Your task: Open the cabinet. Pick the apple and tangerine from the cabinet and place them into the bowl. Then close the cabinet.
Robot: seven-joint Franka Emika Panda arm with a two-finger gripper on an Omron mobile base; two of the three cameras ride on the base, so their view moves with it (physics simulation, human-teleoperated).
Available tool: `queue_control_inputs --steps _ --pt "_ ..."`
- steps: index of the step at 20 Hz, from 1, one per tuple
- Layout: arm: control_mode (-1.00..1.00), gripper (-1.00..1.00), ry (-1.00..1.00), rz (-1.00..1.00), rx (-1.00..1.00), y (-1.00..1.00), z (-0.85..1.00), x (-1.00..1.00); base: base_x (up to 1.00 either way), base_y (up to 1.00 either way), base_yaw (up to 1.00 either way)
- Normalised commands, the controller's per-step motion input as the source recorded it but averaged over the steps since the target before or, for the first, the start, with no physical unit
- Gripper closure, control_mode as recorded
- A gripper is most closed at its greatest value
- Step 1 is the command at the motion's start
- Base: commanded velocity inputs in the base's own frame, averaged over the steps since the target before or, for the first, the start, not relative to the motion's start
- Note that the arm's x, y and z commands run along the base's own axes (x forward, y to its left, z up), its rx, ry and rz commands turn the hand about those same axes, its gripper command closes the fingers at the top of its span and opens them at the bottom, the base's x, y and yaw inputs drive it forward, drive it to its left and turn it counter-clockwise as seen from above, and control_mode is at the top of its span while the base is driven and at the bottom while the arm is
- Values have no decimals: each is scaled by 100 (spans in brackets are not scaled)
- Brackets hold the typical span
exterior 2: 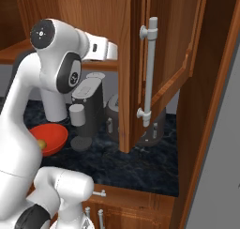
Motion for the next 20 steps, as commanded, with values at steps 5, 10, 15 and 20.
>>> queue_control_inputs --steps 5,10,15,20 --pt "-100 -100 0 -1 0 0 0 35 0 0 0" --pt "-100 -100 0 0 0 0 0 38 0 0 0" --pt "-100 -100 0 0 0 0 0 39 0 0 0" --pt "-100 -100 0 0 0 0 -8 43 0 0 0"
